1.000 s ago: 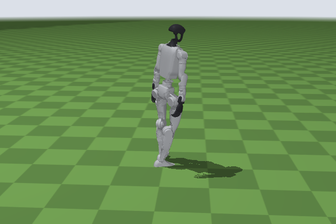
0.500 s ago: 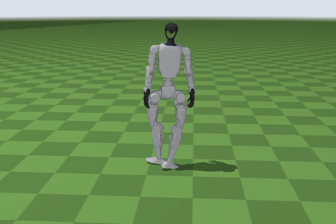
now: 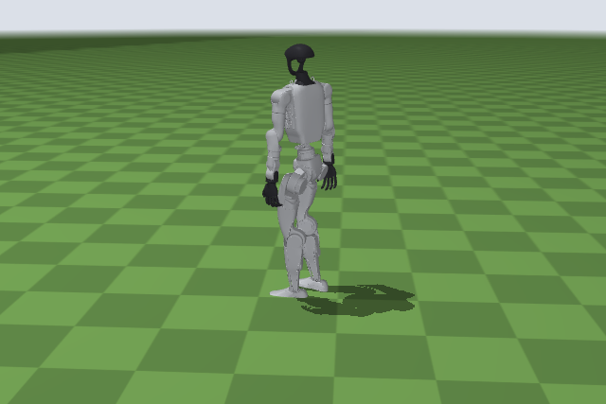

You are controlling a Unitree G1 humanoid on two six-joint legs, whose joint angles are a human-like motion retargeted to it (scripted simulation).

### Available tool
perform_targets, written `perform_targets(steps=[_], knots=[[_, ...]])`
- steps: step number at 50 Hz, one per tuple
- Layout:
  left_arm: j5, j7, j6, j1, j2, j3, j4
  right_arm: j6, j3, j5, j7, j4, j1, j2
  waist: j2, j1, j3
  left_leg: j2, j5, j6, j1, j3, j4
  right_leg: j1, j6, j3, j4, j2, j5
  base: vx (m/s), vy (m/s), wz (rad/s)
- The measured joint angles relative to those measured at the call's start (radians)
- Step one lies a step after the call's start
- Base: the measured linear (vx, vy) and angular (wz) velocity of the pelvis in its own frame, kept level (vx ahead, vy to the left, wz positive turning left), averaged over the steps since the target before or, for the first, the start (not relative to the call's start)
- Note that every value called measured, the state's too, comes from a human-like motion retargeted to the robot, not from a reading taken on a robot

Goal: In place motions

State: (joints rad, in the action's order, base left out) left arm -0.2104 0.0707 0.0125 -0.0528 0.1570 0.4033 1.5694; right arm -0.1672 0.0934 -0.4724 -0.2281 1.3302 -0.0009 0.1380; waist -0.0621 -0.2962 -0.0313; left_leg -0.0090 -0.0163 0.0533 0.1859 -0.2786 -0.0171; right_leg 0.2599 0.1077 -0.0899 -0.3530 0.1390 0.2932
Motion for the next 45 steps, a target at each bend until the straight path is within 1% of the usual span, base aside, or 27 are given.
perform_targets(steps=[2,3,4,5,7,10,15,21,28,33,36,37,38,40,42,43,45], knots=[[0.005,0.011,0.003,0.013,-0.011,0.013,0.013,0.001,-0.002,0.011,0.004,0.001,0.002,0.0,0.025,0.005,0.001,-0.036,0.001,0.005,-0.024,0.024,0.004,-0.028,-0.05,-0.018,0.117,-0.025,-0.054,0.14,-0.1,0.91],[0.007,0.019,0.004,0.019,-0.012,0.017,0.02,0.002,-0.003,0.017,0.005,0.003,0.002,-0.002,0.031,0.011,-0.003,-0.045,0.001,0.006,-0.033,0.03,0.008,-0.048,-0.047,-0.071,0.136,-0.011,-0.052,0.16,-0.07,0.36],[0.004,0.027,0.008,0.026,-0.014,0.02,0.027,0.0,-0.002,0.023,0.007,0.008,0.0,-0.003,0.04,0.036,-0.012,-0.054,0.002,0.006,-0.039,0.023,0.012,-0.058,-0.045,-0.012,0.151,-0.043,-0.058,0.18,-0.05,-0.09],[-0.001,0.036,0.012,0.034,-0.016,0.022,0.036,-0.002,0.002,0.031,0.009,0.015,-0.001,-0.005,0.051,0.071,-0.024,-0.062,0.004,0.005,-0.046,0.01,0.015,-0.063,-0.042,0.104,0.163,-0.099,-0.068,0.18,-0.03,0.21],[-0.016,0.023,0.016,0.052,-0.031,0.02,0.044,-0.008,0.018,0.044,0.013,0.025,-0.001,-0.009,0.048,0.078,-0.036,-0.074,0.002,0.006,-0.049,0.051,0.012,-0.093,-0.043,0.153,0.211,-0.111,-0.083,0.13,-0.03,0.62],[-0.01,-0.003,0.009,0.08,-0.054,0.031,0.051,-0.011,0.012,0.062,0.012,0.026,-0.009,-0.016,0.055,0.112,-0.05,-0.083,0.005,0.003,-0.053,0.056,0.009,-0.127,-0.058,0.182,0.259,-0.121,-0.102,0.07,-0.02,0.28],[-0.022,0.038,0.022,0.122,-0.069,0.044,0.058,0.001,-0.019,0.054,-0.001,-0.006,-0.008,-0.032,0.047,0.104,-0.078,-0.091,-0.008,-0.01,-0.044,0.101,0.011,-0.135,-0.076,0.202,0.269,-0.112,-0.091,0.01,-0.04,0.44],[-0.016,0.053,0.035,0.125,-0.075,0.024,0.037,0.017,-0.058,0.045,-0.011,-0.02,-0.011,-0.04,0.038,0.116,-0.064,-0.082,-0.035,-0.03,-0.035,0.146,0.002,-0.151,-0.092,0.243,0.266,-0.106,-0.087,-0.1,-0.04,0.4],[-0.056,0.06,0.024,0.093,-0.058,-0.021,-0.034,0.0,-0.084,0.014,0.006,0.044,-0.017,-0.023,0.04,0.154,-0.038,-0.095,-0.059,-0.051,0.011,0.226,-0.031,-0.173,-0.117,0.329,0.292,-0.124,-0.094,-0.14,-0.03,0.64],[-0.044,0.075,0.015,0.053,-0.063,-0.052,-0.082,-0.01,-0.068,0.008,0.024,0.082,-0.011,0.003,0.035,0.194,0.016,-0.125,-0.096,-0.071,0.047,0.299,-0.052,-0.192,-0.131,0.434,0.307,-0.147,-0.09,-0.21,-0.03,1.15],[-0.031,0.079,0.011,0.034,-0.075,-0.07,-0.101,-0.017,-0.051,0.009,0.042,0.098,-0.001,0.023,0.03,0.23,0.05,-0.15,-0.097,-0.085,0.055,0.326,-0.045,-0.207,-0.133,0.498,0.315,-0.167,-0.08,-0.17,0.02,1.36],[-0.027,0.078,0.011,0.032,-0.079,-0.076,-0.104,-0.02,-0.045,0.009,0.048,0.103,0.004,0.03,0.03,0.238,0.057,-0.151,-0.085,-0.082,0.055,0.301,-0.04,-0.212,-0.133,0.522,0.319,-0.177,-0.077,-0.07,0.04,1.69],[-0.023,0.074,0.01,0.032,-0.085,-0.081,-0.105,-0.023,-0.039,0.007,0.052,0.107,0.011,0.037,0.031,0.242,0.06,-0.138,-0.061,-0.071,0.053,0.22,-0.032,-0.216,-0.132,0.551,0.323,-0.191,-0.074,-0.03,0.04,1.83],[-0.015,0.064,0.01,0.038,-0.093,-0.086,-0.102,-0.031,-0.026,0.0,0.059,0.114,0.024,0.048,0.032,0.246,0.057,-0.088,-0.005,-0.061,0.04,-0.007,-0.021,-0.221,-0.126,0.611,0.328,-0.217,-0.067,0.02,0.04,1.9],[-0.008,0.05,0.015,0.046,-0.096,-0.088,-0.095,-0.039,-0.014,-0.009,0.067,0.119,0.03,0.054,0.027,0.235,0.044,-0.034,0.033,-0.081,0.014,-0.227,-0.018,-0.217,-0.116,0.666,0.329,-0.234,-0.059,0.1,0.01,2.05],[-0.005,0.037,0.023,0.051,-0.095,-0.085,-0.087,-0.045,-0.008,-0.015,0.073,0.12,0.034,0.058,0.024,0.222,0.034,0.002,0.047,-0.099,-0.008,-0.38,-0.016,-0.212,-0.107,0.705,0.326,-0.246,-0.052,0.13,-0.01,2.45],[-0.007,0.015,0.032,0.066,-0.091,-0.083,-0.073,-0.048,-0.001,-0.019,0.084,0.119,0.043,0.062,0.017,0.196,0.018,0.046,0.052,-0.097,-0.046,-0.58,-0.014,-0.213,-0.091,0.769,0.32,-0.263,-0.04,0.12,-0.04,2.4]])
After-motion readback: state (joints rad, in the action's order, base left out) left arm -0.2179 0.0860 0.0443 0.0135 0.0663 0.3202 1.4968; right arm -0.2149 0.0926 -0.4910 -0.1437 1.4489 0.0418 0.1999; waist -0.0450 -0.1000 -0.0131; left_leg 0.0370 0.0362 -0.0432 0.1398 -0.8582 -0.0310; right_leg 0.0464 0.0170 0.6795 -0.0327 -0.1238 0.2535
